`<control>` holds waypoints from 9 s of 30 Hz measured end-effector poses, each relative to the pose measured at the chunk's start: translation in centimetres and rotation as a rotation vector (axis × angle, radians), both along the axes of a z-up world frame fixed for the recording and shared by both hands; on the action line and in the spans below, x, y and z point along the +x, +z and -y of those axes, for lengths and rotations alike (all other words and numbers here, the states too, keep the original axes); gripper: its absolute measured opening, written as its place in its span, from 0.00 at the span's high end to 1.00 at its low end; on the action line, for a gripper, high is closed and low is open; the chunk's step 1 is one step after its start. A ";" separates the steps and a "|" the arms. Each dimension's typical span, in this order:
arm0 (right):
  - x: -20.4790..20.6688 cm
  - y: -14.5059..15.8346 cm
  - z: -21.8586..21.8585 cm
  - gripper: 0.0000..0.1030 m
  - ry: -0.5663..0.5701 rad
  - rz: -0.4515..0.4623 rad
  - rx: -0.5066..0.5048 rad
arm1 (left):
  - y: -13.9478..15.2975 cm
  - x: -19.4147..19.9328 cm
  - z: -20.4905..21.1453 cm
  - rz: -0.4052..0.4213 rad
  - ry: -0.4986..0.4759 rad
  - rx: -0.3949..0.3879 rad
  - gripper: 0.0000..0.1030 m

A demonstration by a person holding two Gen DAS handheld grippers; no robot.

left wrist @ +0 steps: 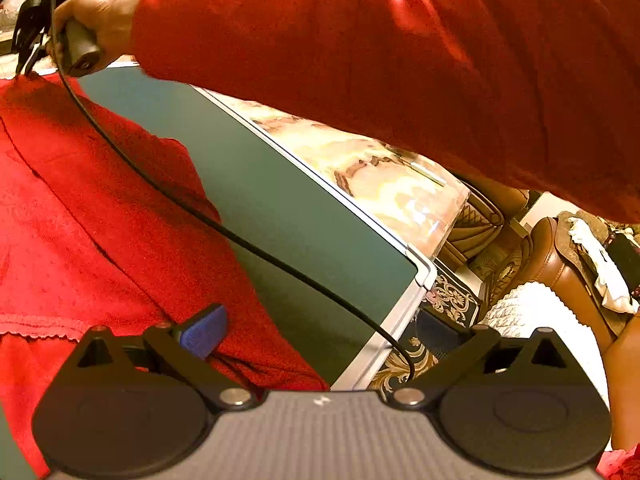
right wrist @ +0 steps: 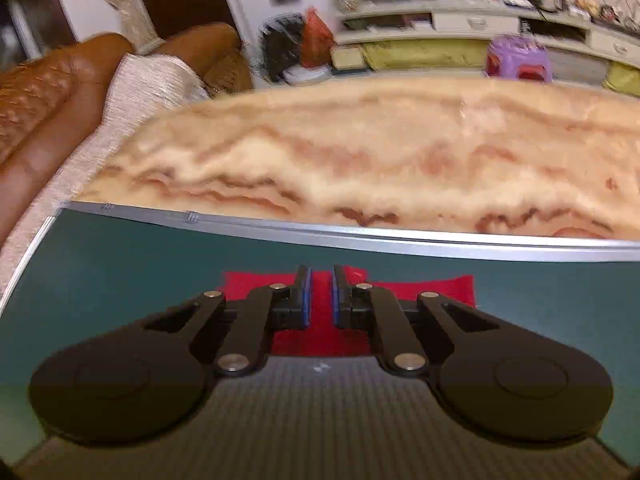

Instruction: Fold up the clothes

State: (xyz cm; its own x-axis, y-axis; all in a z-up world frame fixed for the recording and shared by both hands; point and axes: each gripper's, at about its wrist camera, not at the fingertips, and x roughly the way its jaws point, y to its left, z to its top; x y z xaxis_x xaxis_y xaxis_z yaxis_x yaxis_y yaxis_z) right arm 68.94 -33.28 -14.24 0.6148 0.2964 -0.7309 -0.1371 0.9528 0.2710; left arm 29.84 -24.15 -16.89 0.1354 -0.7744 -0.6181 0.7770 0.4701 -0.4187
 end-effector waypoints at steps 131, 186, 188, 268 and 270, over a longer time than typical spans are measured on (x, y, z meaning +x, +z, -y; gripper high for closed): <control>-50.2 2.4 3.8 0.87 -0.192 -0.164 0.282 | 4.1 -1.7 -10.7 -0.191 0.539 0.279 0.99; -15.0 4.2 8.2 0.87 -0.338 -0.036 0.549 | 6.1 29.9 -10.3 -0.126 0.677 0.139 0.99; -13.7 2.6 8.6 0.87 -0.366 -0.053 0.583 | 5.1 30.9 -10.3 -0.137 0.681 0.142 0.99; -3.2 0.1 -1.1 0.68 -0.014 -0.036 0.146 | -0.4 30.0 -5.8 0.090 0.635 0.159 0.73; -3.6 1.0 -0.1 0.67 -0.034 -0.019 0.170 | -0.4 30.4 -6.0 0.084 0.646 0.155 0.73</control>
